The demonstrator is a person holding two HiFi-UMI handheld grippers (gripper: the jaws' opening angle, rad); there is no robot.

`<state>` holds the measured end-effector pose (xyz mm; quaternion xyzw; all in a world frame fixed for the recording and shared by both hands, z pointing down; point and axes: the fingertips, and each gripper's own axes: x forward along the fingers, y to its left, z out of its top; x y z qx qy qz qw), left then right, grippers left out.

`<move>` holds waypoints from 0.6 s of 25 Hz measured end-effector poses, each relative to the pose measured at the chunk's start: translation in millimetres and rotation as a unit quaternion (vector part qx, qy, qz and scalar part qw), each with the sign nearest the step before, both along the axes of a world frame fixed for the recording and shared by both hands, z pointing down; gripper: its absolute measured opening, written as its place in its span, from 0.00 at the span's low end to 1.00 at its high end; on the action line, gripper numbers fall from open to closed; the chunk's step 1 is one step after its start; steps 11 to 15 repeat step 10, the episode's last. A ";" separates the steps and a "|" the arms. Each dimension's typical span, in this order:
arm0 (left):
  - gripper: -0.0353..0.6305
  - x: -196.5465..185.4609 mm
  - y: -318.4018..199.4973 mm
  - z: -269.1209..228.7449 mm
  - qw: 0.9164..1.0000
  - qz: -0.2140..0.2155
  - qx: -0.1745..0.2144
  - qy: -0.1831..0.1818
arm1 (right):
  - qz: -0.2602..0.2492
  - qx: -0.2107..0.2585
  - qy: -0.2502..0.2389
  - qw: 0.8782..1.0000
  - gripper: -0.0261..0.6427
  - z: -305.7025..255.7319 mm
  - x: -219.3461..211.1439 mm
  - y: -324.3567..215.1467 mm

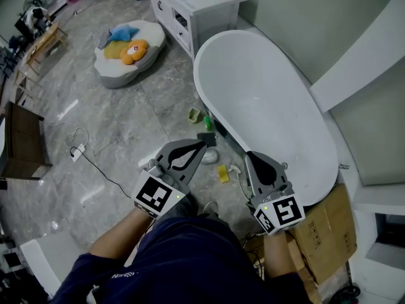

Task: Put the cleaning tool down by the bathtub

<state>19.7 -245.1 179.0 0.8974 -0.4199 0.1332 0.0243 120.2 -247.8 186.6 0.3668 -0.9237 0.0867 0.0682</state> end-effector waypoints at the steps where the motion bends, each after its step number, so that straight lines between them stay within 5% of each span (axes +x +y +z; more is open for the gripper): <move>1: 0.10 0.3 0.3 -0.5 1.000 0.000 0.000 0.000 | 0.000 0.000 0.000 1.000 0.04 -0.4 0.3 0.4; 15: 0.10 8.1 2.9 -0.7 1.000 -0.001 0.000 -0.002 | 0.002 0.001 -0.002 1.000 0.04 -0.2 7.6 2.6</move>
